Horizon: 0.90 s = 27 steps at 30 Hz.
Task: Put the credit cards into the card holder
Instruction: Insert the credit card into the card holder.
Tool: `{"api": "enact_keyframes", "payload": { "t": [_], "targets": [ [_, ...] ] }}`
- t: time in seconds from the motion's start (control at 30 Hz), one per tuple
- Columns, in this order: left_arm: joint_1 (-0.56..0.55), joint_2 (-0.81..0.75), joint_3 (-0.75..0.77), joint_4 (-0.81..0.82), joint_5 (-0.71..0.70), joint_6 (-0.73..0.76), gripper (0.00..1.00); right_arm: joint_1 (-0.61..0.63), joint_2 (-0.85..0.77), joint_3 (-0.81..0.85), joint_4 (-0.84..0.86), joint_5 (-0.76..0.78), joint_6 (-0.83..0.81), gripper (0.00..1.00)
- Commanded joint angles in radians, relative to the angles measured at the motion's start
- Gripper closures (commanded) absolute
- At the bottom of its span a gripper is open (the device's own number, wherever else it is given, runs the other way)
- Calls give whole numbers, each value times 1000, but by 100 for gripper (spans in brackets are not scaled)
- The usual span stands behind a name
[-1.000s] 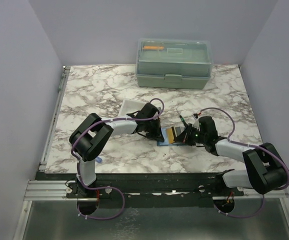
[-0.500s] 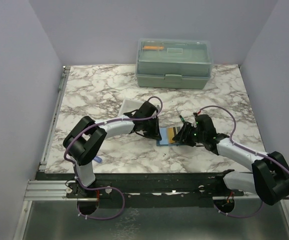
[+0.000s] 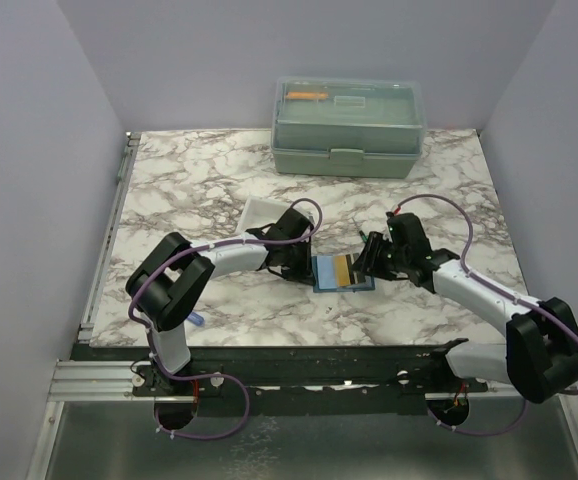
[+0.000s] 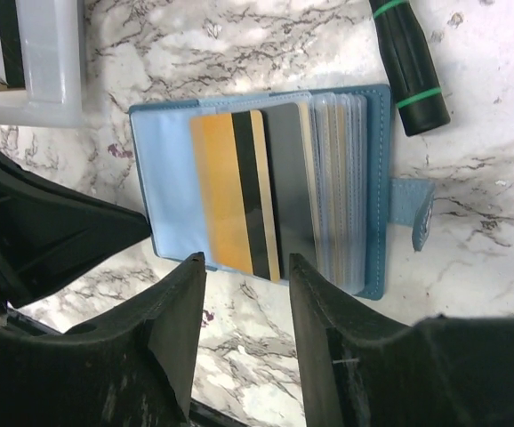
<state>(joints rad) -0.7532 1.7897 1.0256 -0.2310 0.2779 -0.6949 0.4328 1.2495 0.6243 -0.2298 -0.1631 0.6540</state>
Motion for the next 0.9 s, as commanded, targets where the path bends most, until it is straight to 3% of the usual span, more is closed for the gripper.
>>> {"api": "enact_keyframes", "payload": {
  "t": [0.0,0.3,0.6,0.87],
  "targets": [
    [-4,-7,-8,-13,-36,5,97,-1,47,39,-16,29,-55,56],
    [-5,15,-4,-13,-37,11,99,0,149,26,88,-16,-78,60],
    [-12,32,20,-13,-32,15,99,0,199,12,245,-185,-64,74],
    [-14,36,28,-13,-26,16,100,28,249,-3,342,-261,-19,76]
  ]
}}
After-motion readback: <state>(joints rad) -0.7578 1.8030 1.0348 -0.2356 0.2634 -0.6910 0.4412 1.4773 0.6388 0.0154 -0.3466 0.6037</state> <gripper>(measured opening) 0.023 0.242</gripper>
